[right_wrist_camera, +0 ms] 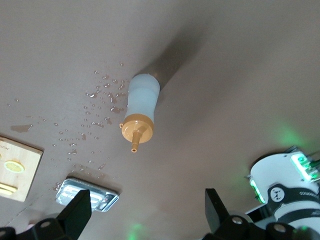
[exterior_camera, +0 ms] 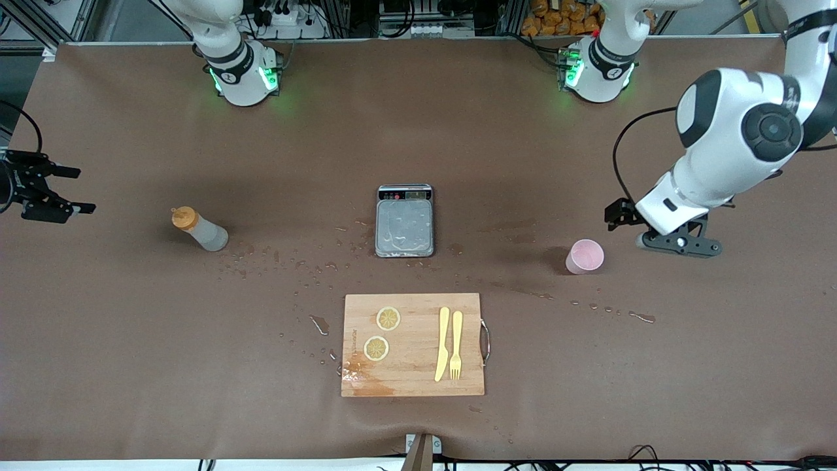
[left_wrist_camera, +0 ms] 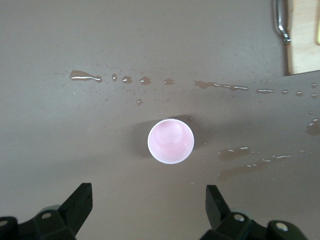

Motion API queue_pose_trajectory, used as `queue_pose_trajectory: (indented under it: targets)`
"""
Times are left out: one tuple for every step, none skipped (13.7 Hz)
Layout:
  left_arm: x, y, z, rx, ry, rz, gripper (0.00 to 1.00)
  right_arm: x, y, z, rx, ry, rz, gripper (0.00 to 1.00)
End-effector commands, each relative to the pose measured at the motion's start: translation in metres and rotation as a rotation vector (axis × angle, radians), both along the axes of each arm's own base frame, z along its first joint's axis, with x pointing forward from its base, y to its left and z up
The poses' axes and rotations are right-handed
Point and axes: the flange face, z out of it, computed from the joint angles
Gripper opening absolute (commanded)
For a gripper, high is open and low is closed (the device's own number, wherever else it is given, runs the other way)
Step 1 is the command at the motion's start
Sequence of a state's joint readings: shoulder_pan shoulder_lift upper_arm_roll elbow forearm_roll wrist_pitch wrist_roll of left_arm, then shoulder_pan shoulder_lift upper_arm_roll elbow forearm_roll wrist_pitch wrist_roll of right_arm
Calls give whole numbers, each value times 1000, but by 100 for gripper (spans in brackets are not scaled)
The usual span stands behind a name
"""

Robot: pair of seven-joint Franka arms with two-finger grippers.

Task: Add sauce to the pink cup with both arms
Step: 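Grasp the pink cup with the left gripper while the right gripper approaches the bottle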

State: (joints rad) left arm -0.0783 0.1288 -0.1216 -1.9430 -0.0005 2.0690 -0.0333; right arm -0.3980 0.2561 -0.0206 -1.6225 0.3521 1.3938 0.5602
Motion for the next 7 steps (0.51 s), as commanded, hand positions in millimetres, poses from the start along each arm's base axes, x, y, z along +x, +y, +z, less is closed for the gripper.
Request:
queue_pose_trajectory:
  targets:
    - [17,15,-45,-3,7,1,100,-2,-25,-34,106,46,-89,100]
    - [22,14,-59,-9,-3,-2,100,-3,-35,-44,131,55,-115,100]
    - [27,13,-72,-14,-13,-3,100,-5,-41,-54,144,67,-128,100]
    - [31,12,-88,-18,-17,-6,100,-5,-43,-63,151,79,-133,100]
    - [34,12,-104,-15,-17,-12,100,-7,-53,-79,174,97,-158,100]
    - [34,10,-117,-14,-8,-29,100,-9,-65,-97,225,106,-202,100]
    - [34,10,-123,-14,-1,-66,100,-13,-76,-118,271,115,-235,100]
